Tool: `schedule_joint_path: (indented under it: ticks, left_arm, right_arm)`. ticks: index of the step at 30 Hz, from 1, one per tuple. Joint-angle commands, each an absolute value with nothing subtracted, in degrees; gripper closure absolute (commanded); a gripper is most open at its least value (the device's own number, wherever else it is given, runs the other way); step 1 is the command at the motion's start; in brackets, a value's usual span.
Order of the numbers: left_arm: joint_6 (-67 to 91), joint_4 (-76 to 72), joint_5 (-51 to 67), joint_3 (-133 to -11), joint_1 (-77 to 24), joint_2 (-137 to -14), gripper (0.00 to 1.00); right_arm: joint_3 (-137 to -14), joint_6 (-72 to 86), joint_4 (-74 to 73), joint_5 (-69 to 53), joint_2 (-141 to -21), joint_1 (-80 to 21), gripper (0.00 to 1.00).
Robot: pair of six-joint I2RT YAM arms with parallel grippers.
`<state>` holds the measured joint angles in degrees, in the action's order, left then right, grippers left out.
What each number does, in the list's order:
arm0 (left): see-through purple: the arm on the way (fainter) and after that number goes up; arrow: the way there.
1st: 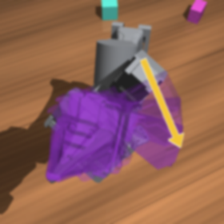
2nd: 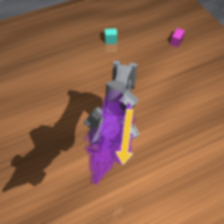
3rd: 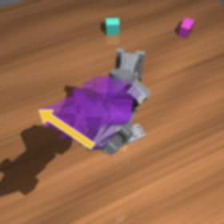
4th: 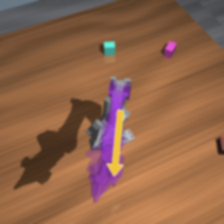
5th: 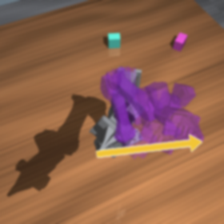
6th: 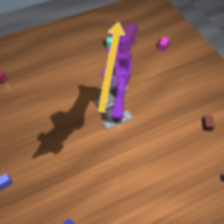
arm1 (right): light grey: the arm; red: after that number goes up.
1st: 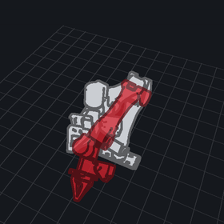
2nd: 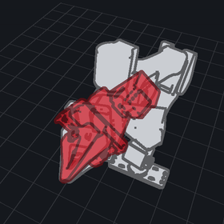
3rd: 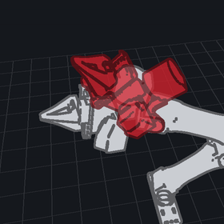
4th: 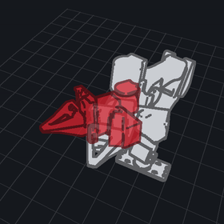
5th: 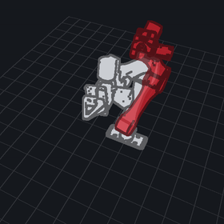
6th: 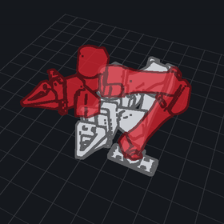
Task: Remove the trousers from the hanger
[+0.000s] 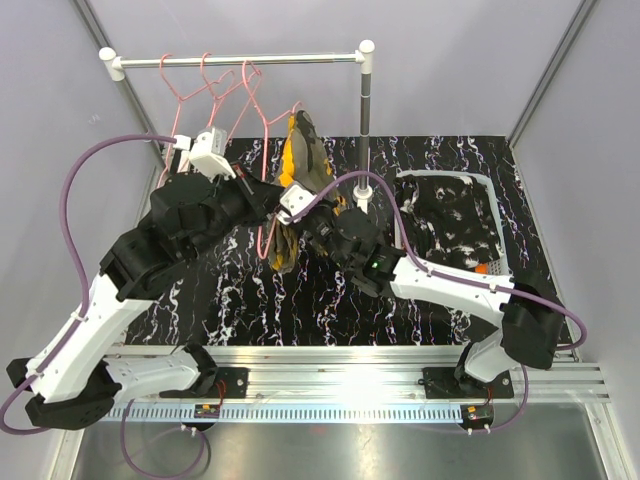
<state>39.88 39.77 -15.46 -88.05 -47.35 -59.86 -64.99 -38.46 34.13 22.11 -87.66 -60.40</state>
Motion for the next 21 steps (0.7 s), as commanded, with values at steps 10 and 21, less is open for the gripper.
schedule_joint_path:
  ticks: [10,21]
  left_arm:
    - [38.67,30.59,-18.9,-76.48,-47.72,-54.49,1.0]
    - [43.24,26.9,-20.04,-60.23,-47.9,-51.07,1.0]
  right_arm:
    - [-74.26,-36.56,38.23,25.92,-82.71,-55.99,1.0]
    - [-82.26,-37.97,33.49,29.09,-80.86,-53.18,1.0]
